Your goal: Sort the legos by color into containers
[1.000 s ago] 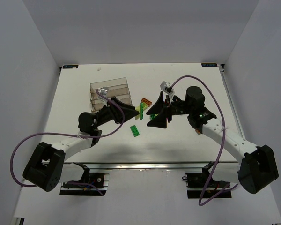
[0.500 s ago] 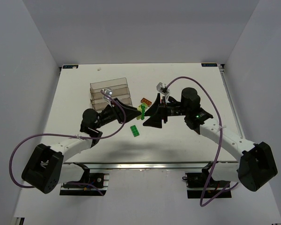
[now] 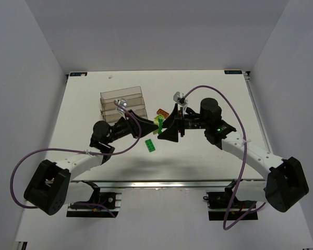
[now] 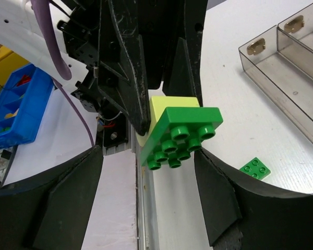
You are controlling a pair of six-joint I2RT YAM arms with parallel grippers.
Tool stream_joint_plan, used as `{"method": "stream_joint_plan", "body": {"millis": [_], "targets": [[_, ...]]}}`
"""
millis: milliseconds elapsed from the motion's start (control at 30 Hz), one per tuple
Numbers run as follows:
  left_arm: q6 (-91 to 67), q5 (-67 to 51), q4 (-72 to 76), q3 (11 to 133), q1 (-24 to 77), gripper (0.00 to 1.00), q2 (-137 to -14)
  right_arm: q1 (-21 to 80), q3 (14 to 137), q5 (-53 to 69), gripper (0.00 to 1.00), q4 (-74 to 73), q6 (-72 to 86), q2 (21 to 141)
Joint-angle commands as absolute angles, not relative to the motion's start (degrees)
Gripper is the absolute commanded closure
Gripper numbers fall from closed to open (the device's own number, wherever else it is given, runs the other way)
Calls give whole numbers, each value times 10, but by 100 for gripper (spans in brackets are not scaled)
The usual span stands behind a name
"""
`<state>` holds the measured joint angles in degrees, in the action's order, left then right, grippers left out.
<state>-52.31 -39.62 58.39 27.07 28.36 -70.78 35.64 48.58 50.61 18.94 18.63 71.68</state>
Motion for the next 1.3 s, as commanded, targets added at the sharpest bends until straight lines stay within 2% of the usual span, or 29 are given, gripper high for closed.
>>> {"method": "stream_joint_plan", "body": {"millis": [0,167,400,567,967,1267], "targets": [[-515,-403,586,286,288,100,-691,361,506,480,24,186,154,708],[-512,-399,582,285,288,100,-687,360,506,436,23,161,131,687],[-522,-409,598,282,289,100,-688,360,498,460,24,185,136,693],[-529,-418,606,284,290,100,-695,360,496,504,29,203,142,700],[-538,-431,631,280,295,100,-697,360,494,528,32,215,148,699],[-537,-435,633,281,301,100,-700,360,492,541,42,221,154,700]]}}
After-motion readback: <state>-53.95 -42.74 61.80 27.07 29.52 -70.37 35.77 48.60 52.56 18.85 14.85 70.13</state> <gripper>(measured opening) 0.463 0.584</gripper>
